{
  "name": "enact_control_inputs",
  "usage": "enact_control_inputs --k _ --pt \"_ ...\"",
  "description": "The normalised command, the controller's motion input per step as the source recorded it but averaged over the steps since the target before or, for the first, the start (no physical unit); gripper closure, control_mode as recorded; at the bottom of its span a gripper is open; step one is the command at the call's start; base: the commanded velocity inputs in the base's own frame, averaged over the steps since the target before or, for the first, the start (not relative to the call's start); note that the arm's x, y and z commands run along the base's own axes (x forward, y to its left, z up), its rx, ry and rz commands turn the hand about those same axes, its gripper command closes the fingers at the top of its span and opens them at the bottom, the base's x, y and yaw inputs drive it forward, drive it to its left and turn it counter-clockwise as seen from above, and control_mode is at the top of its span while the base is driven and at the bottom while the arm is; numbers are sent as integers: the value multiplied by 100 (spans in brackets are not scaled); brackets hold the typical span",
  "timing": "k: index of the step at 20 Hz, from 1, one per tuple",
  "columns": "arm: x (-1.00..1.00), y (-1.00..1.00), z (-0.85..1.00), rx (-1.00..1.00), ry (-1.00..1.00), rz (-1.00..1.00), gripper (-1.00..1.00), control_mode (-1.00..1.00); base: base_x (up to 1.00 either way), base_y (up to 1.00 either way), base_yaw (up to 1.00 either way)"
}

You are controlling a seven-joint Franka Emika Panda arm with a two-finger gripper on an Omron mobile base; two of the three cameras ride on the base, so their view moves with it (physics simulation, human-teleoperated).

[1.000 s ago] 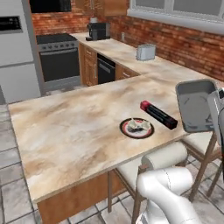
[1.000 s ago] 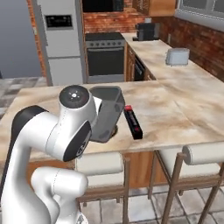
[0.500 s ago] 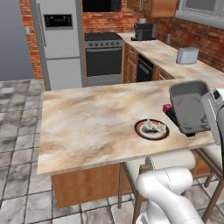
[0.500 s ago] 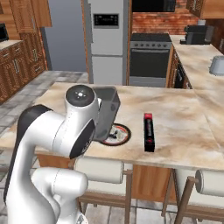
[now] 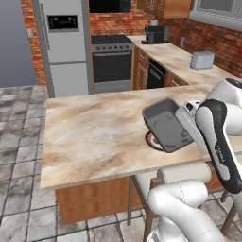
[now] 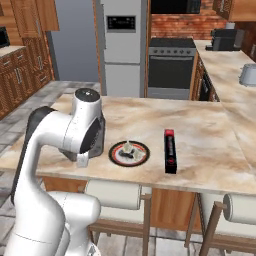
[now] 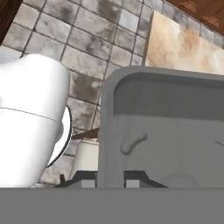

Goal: Retrieve the tupperware and aluminum foil from the cabinet and place them on the dining counter near the plate with garlics to prepare for storing leftovers.

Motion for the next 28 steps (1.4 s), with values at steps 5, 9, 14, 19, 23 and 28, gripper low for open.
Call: enact_control_inputs --k 5,9,14,19,23,28 --pt "89 94 -62 -15 23 12 100 -100 0 0 0" --pt "92 62 -73 -6 14 12 100 -100 0 0 0" --pt "90 15 -67 0 6 10 100 -100 0 0 0" --pt "68 -4 -52 0 0 1 100 -100 0 0 0" --pt "54 -15 -50 0 -2 0 100 -100 0 0 0" --pt "46 -21 -52 0 -3 0 100 -100 0 0 0"
